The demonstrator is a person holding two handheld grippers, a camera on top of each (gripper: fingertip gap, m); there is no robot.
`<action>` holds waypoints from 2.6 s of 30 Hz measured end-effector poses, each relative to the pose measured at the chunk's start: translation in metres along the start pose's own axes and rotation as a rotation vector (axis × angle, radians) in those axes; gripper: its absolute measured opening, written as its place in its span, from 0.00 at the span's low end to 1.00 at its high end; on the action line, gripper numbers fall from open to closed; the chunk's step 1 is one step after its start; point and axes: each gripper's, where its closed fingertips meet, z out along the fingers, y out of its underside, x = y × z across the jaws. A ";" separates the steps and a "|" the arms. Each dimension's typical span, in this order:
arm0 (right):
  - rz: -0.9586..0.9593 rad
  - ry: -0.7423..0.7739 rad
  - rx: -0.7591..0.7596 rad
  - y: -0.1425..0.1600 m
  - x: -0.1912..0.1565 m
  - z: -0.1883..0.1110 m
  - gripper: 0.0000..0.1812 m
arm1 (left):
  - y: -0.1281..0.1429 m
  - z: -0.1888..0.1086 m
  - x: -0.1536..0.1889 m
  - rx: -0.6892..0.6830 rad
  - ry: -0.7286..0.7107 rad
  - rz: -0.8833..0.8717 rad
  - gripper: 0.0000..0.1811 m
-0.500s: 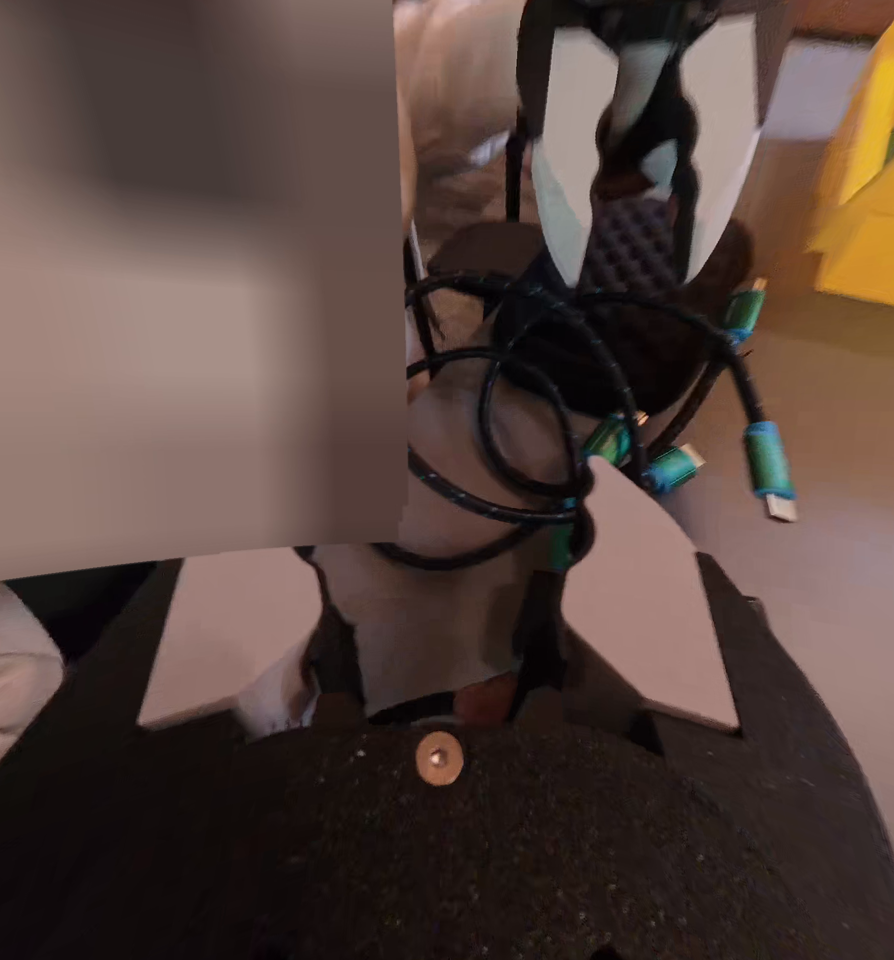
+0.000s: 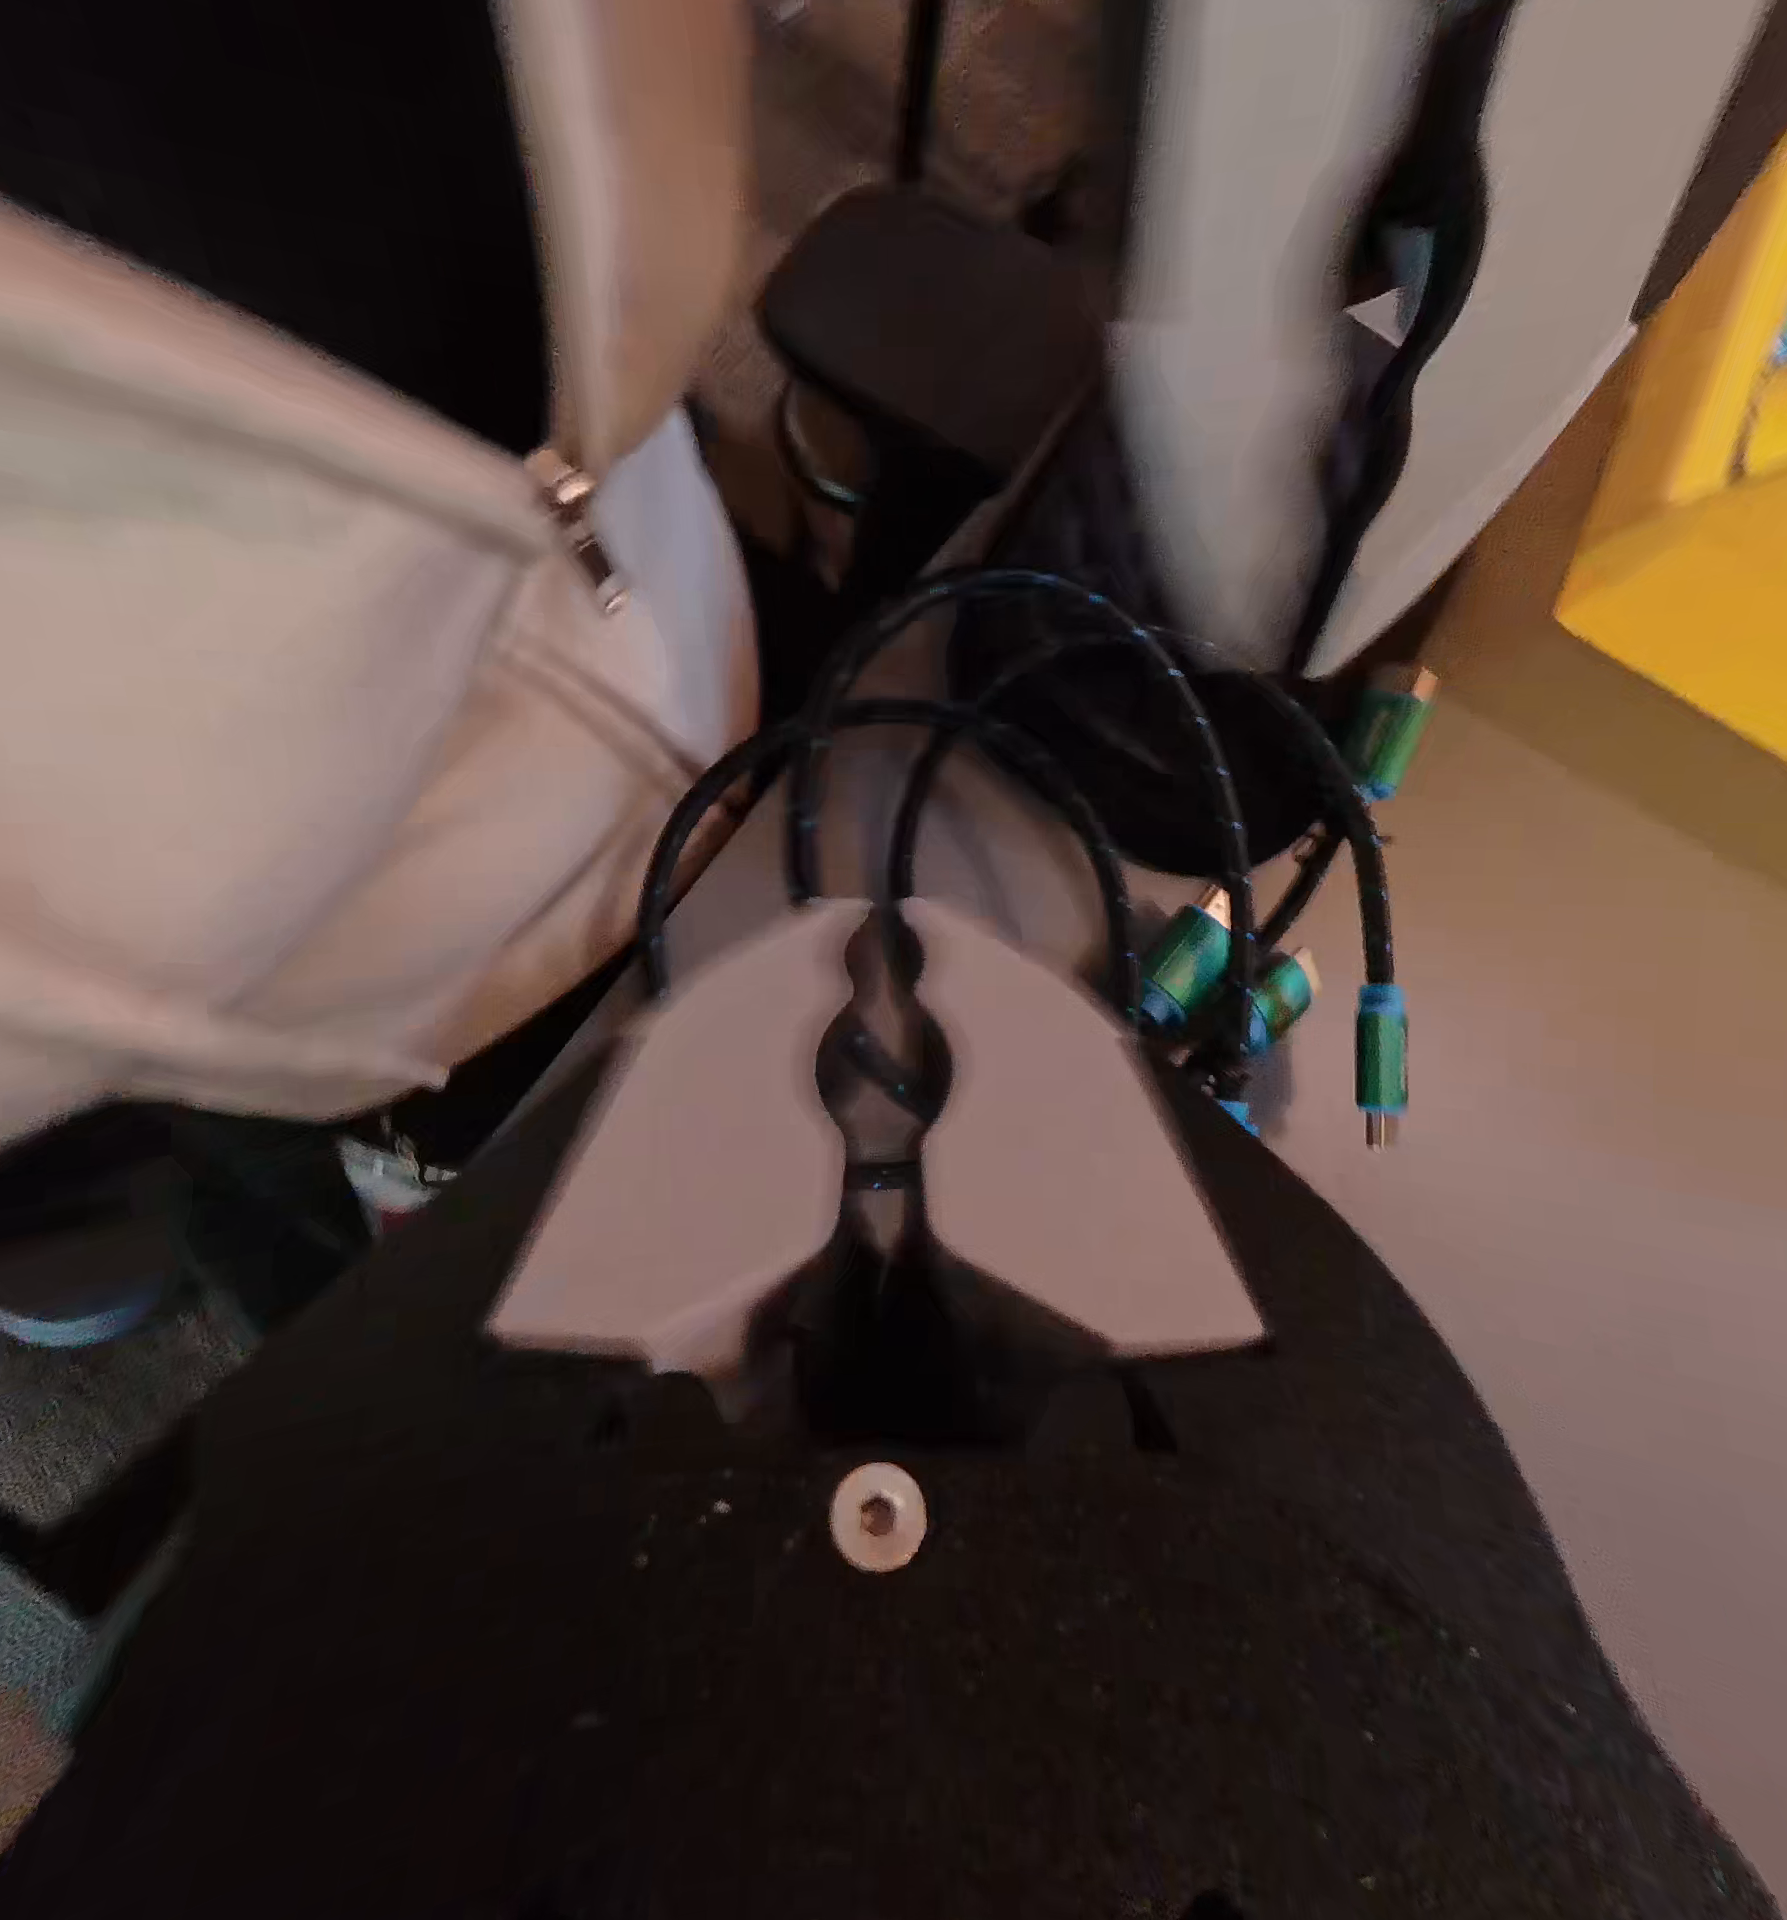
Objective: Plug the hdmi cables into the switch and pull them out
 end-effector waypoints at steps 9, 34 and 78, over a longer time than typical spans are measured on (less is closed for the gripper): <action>0.037 0.265 0.093 0.008 0.012 -0.033 0.00 | -0.004 -0.023 -0.040 0.110 -0.232 -0.062 0.00; 0.507 -0.210 0.246 0.055 0.128 0.015 0.37 | 0.063 0.079 -0.046 -0.285 0.172 -0.356 0.19; 0.168 0.226 0.428 0.024 0.116 -0.009 0.31 | 0.023 0.073 -0.045 -0.257 0.161 0.099 0.04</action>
